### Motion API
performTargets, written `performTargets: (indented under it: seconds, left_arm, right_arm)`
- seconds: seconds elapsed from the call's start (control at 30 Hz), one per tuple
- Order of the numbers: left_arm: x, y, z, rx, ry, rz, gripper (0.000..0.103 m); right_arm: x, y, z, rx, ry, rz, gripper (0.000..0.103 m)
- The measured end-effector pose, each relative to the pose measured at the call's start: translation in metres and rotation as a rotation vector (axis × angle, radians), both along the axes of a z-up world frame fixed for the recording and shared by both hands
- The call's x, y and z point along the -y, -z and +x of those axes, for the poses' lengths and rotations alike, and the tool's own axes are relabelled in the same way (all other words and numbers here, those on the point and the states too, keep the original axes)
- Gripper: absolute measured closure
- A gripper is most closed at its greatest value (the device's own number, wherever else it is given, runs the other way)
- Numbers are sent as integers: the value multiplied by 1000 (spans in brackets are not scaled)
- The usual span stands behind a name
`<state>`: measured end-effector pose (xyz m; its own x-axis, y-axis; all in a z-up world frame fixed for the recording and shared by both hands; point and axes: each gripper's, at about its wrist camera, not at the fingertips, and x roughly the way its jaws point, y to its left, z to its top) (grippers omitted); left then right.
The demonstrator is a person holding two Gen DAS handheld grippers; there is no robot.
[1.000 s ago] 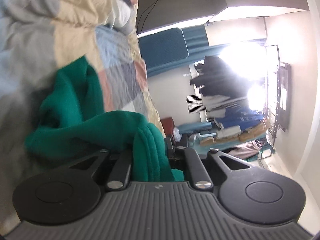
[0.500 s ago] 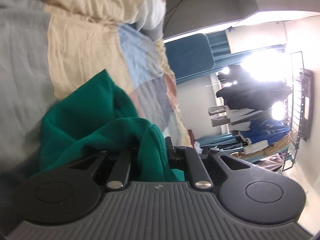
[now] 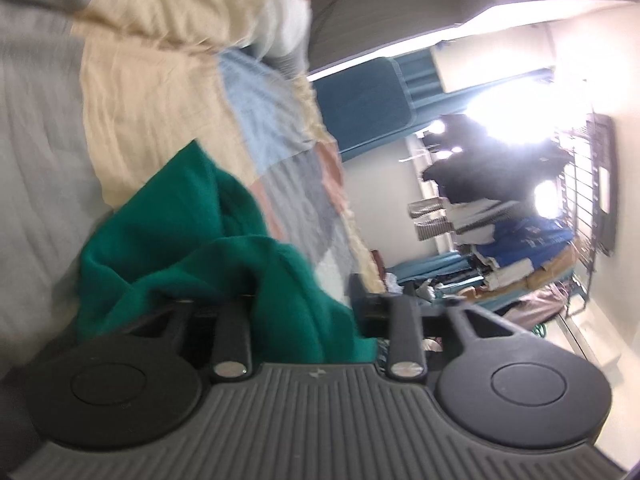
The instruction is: Fold large clothes
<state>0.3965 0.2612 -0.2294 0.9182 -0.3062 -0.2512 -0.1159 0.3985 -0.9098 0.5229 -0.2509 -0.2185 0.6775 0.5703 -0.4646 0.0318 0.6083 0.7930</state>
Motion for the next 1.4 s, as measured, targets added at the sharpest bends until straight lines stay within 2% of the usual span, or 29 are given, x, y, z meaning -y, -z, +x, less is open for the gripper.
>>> performTargets:
  seconds: [0.07, 0.13, 0.2, 0.27, 0.4, 0.47, 0.67, 0.8, 0.9, 1.0, 1.07, 1.13, 1.2, 1.27, 1.4]
  left_arm:
    - [5, -15, -15, 33, 15, 37, 46]
    - [9, -30, -33, 48, 9, 78, 43]
    - [13, -42, -52, 59, 4, 109, 41]
    - [16, -53, -73, 41, -21, 158, 38]
    - [26, -70, -106, -49, -90, 302, 37]
    - [29, -73, -118, -74, -102, 345, 37]
    - [38, -61, -134, -112, -68, 344, 37]
    - [45, -56, -125, -119, -47, 355, 37]
    - [53, -55, -119, -139, -41, 403, 37]
    - [55, -55, -118, -152, -61, 444, 37]
    - [59, -60, -119, -159, -91, 515, 37]
    - [72, -69, -119, -162, -111, 665, 36]
    - [79, -70, -116, -185, -103, 739, 33]
    - [81, -65, -112, -222, -95, 771, 33]
    - [77, -53, -101, -273, -62, 767, 34]
  right_arm:
    - [0, -15, -10, 29, -34, -8, 80]
    - [-1, -32, -24, 74, -57, -31, 63]
    - [1, -47, -40, 107, -67, -38, 52]
    - [3, -57, -54, 119, -73, -38, 48]
    - [10, -73, -82, 125, -53, -98, 47]
    - [10, -79, -94, 111, -46, -149, 47]
    - [-1, -92, -130, 167, -45, -202, 47]
    - [-28, -87, -138, 191, -131, -265, 47]
    - [-53, -76, -135, 183, -200, -330, 47]
    - [-69, -66, -129, 184, -216, -409, 47]
    - [-74, -61, -124, 182, -207, -440, 47]
    - [-74, -58, -119, 168, -202, -442, 48]
    - [-72, -57, -117, 161, -198, -440, 49]
    - [-73, -58, -117, 170, -199, -447, 50]
    - [-76, -56, -119, 166, -209, -480, 63]
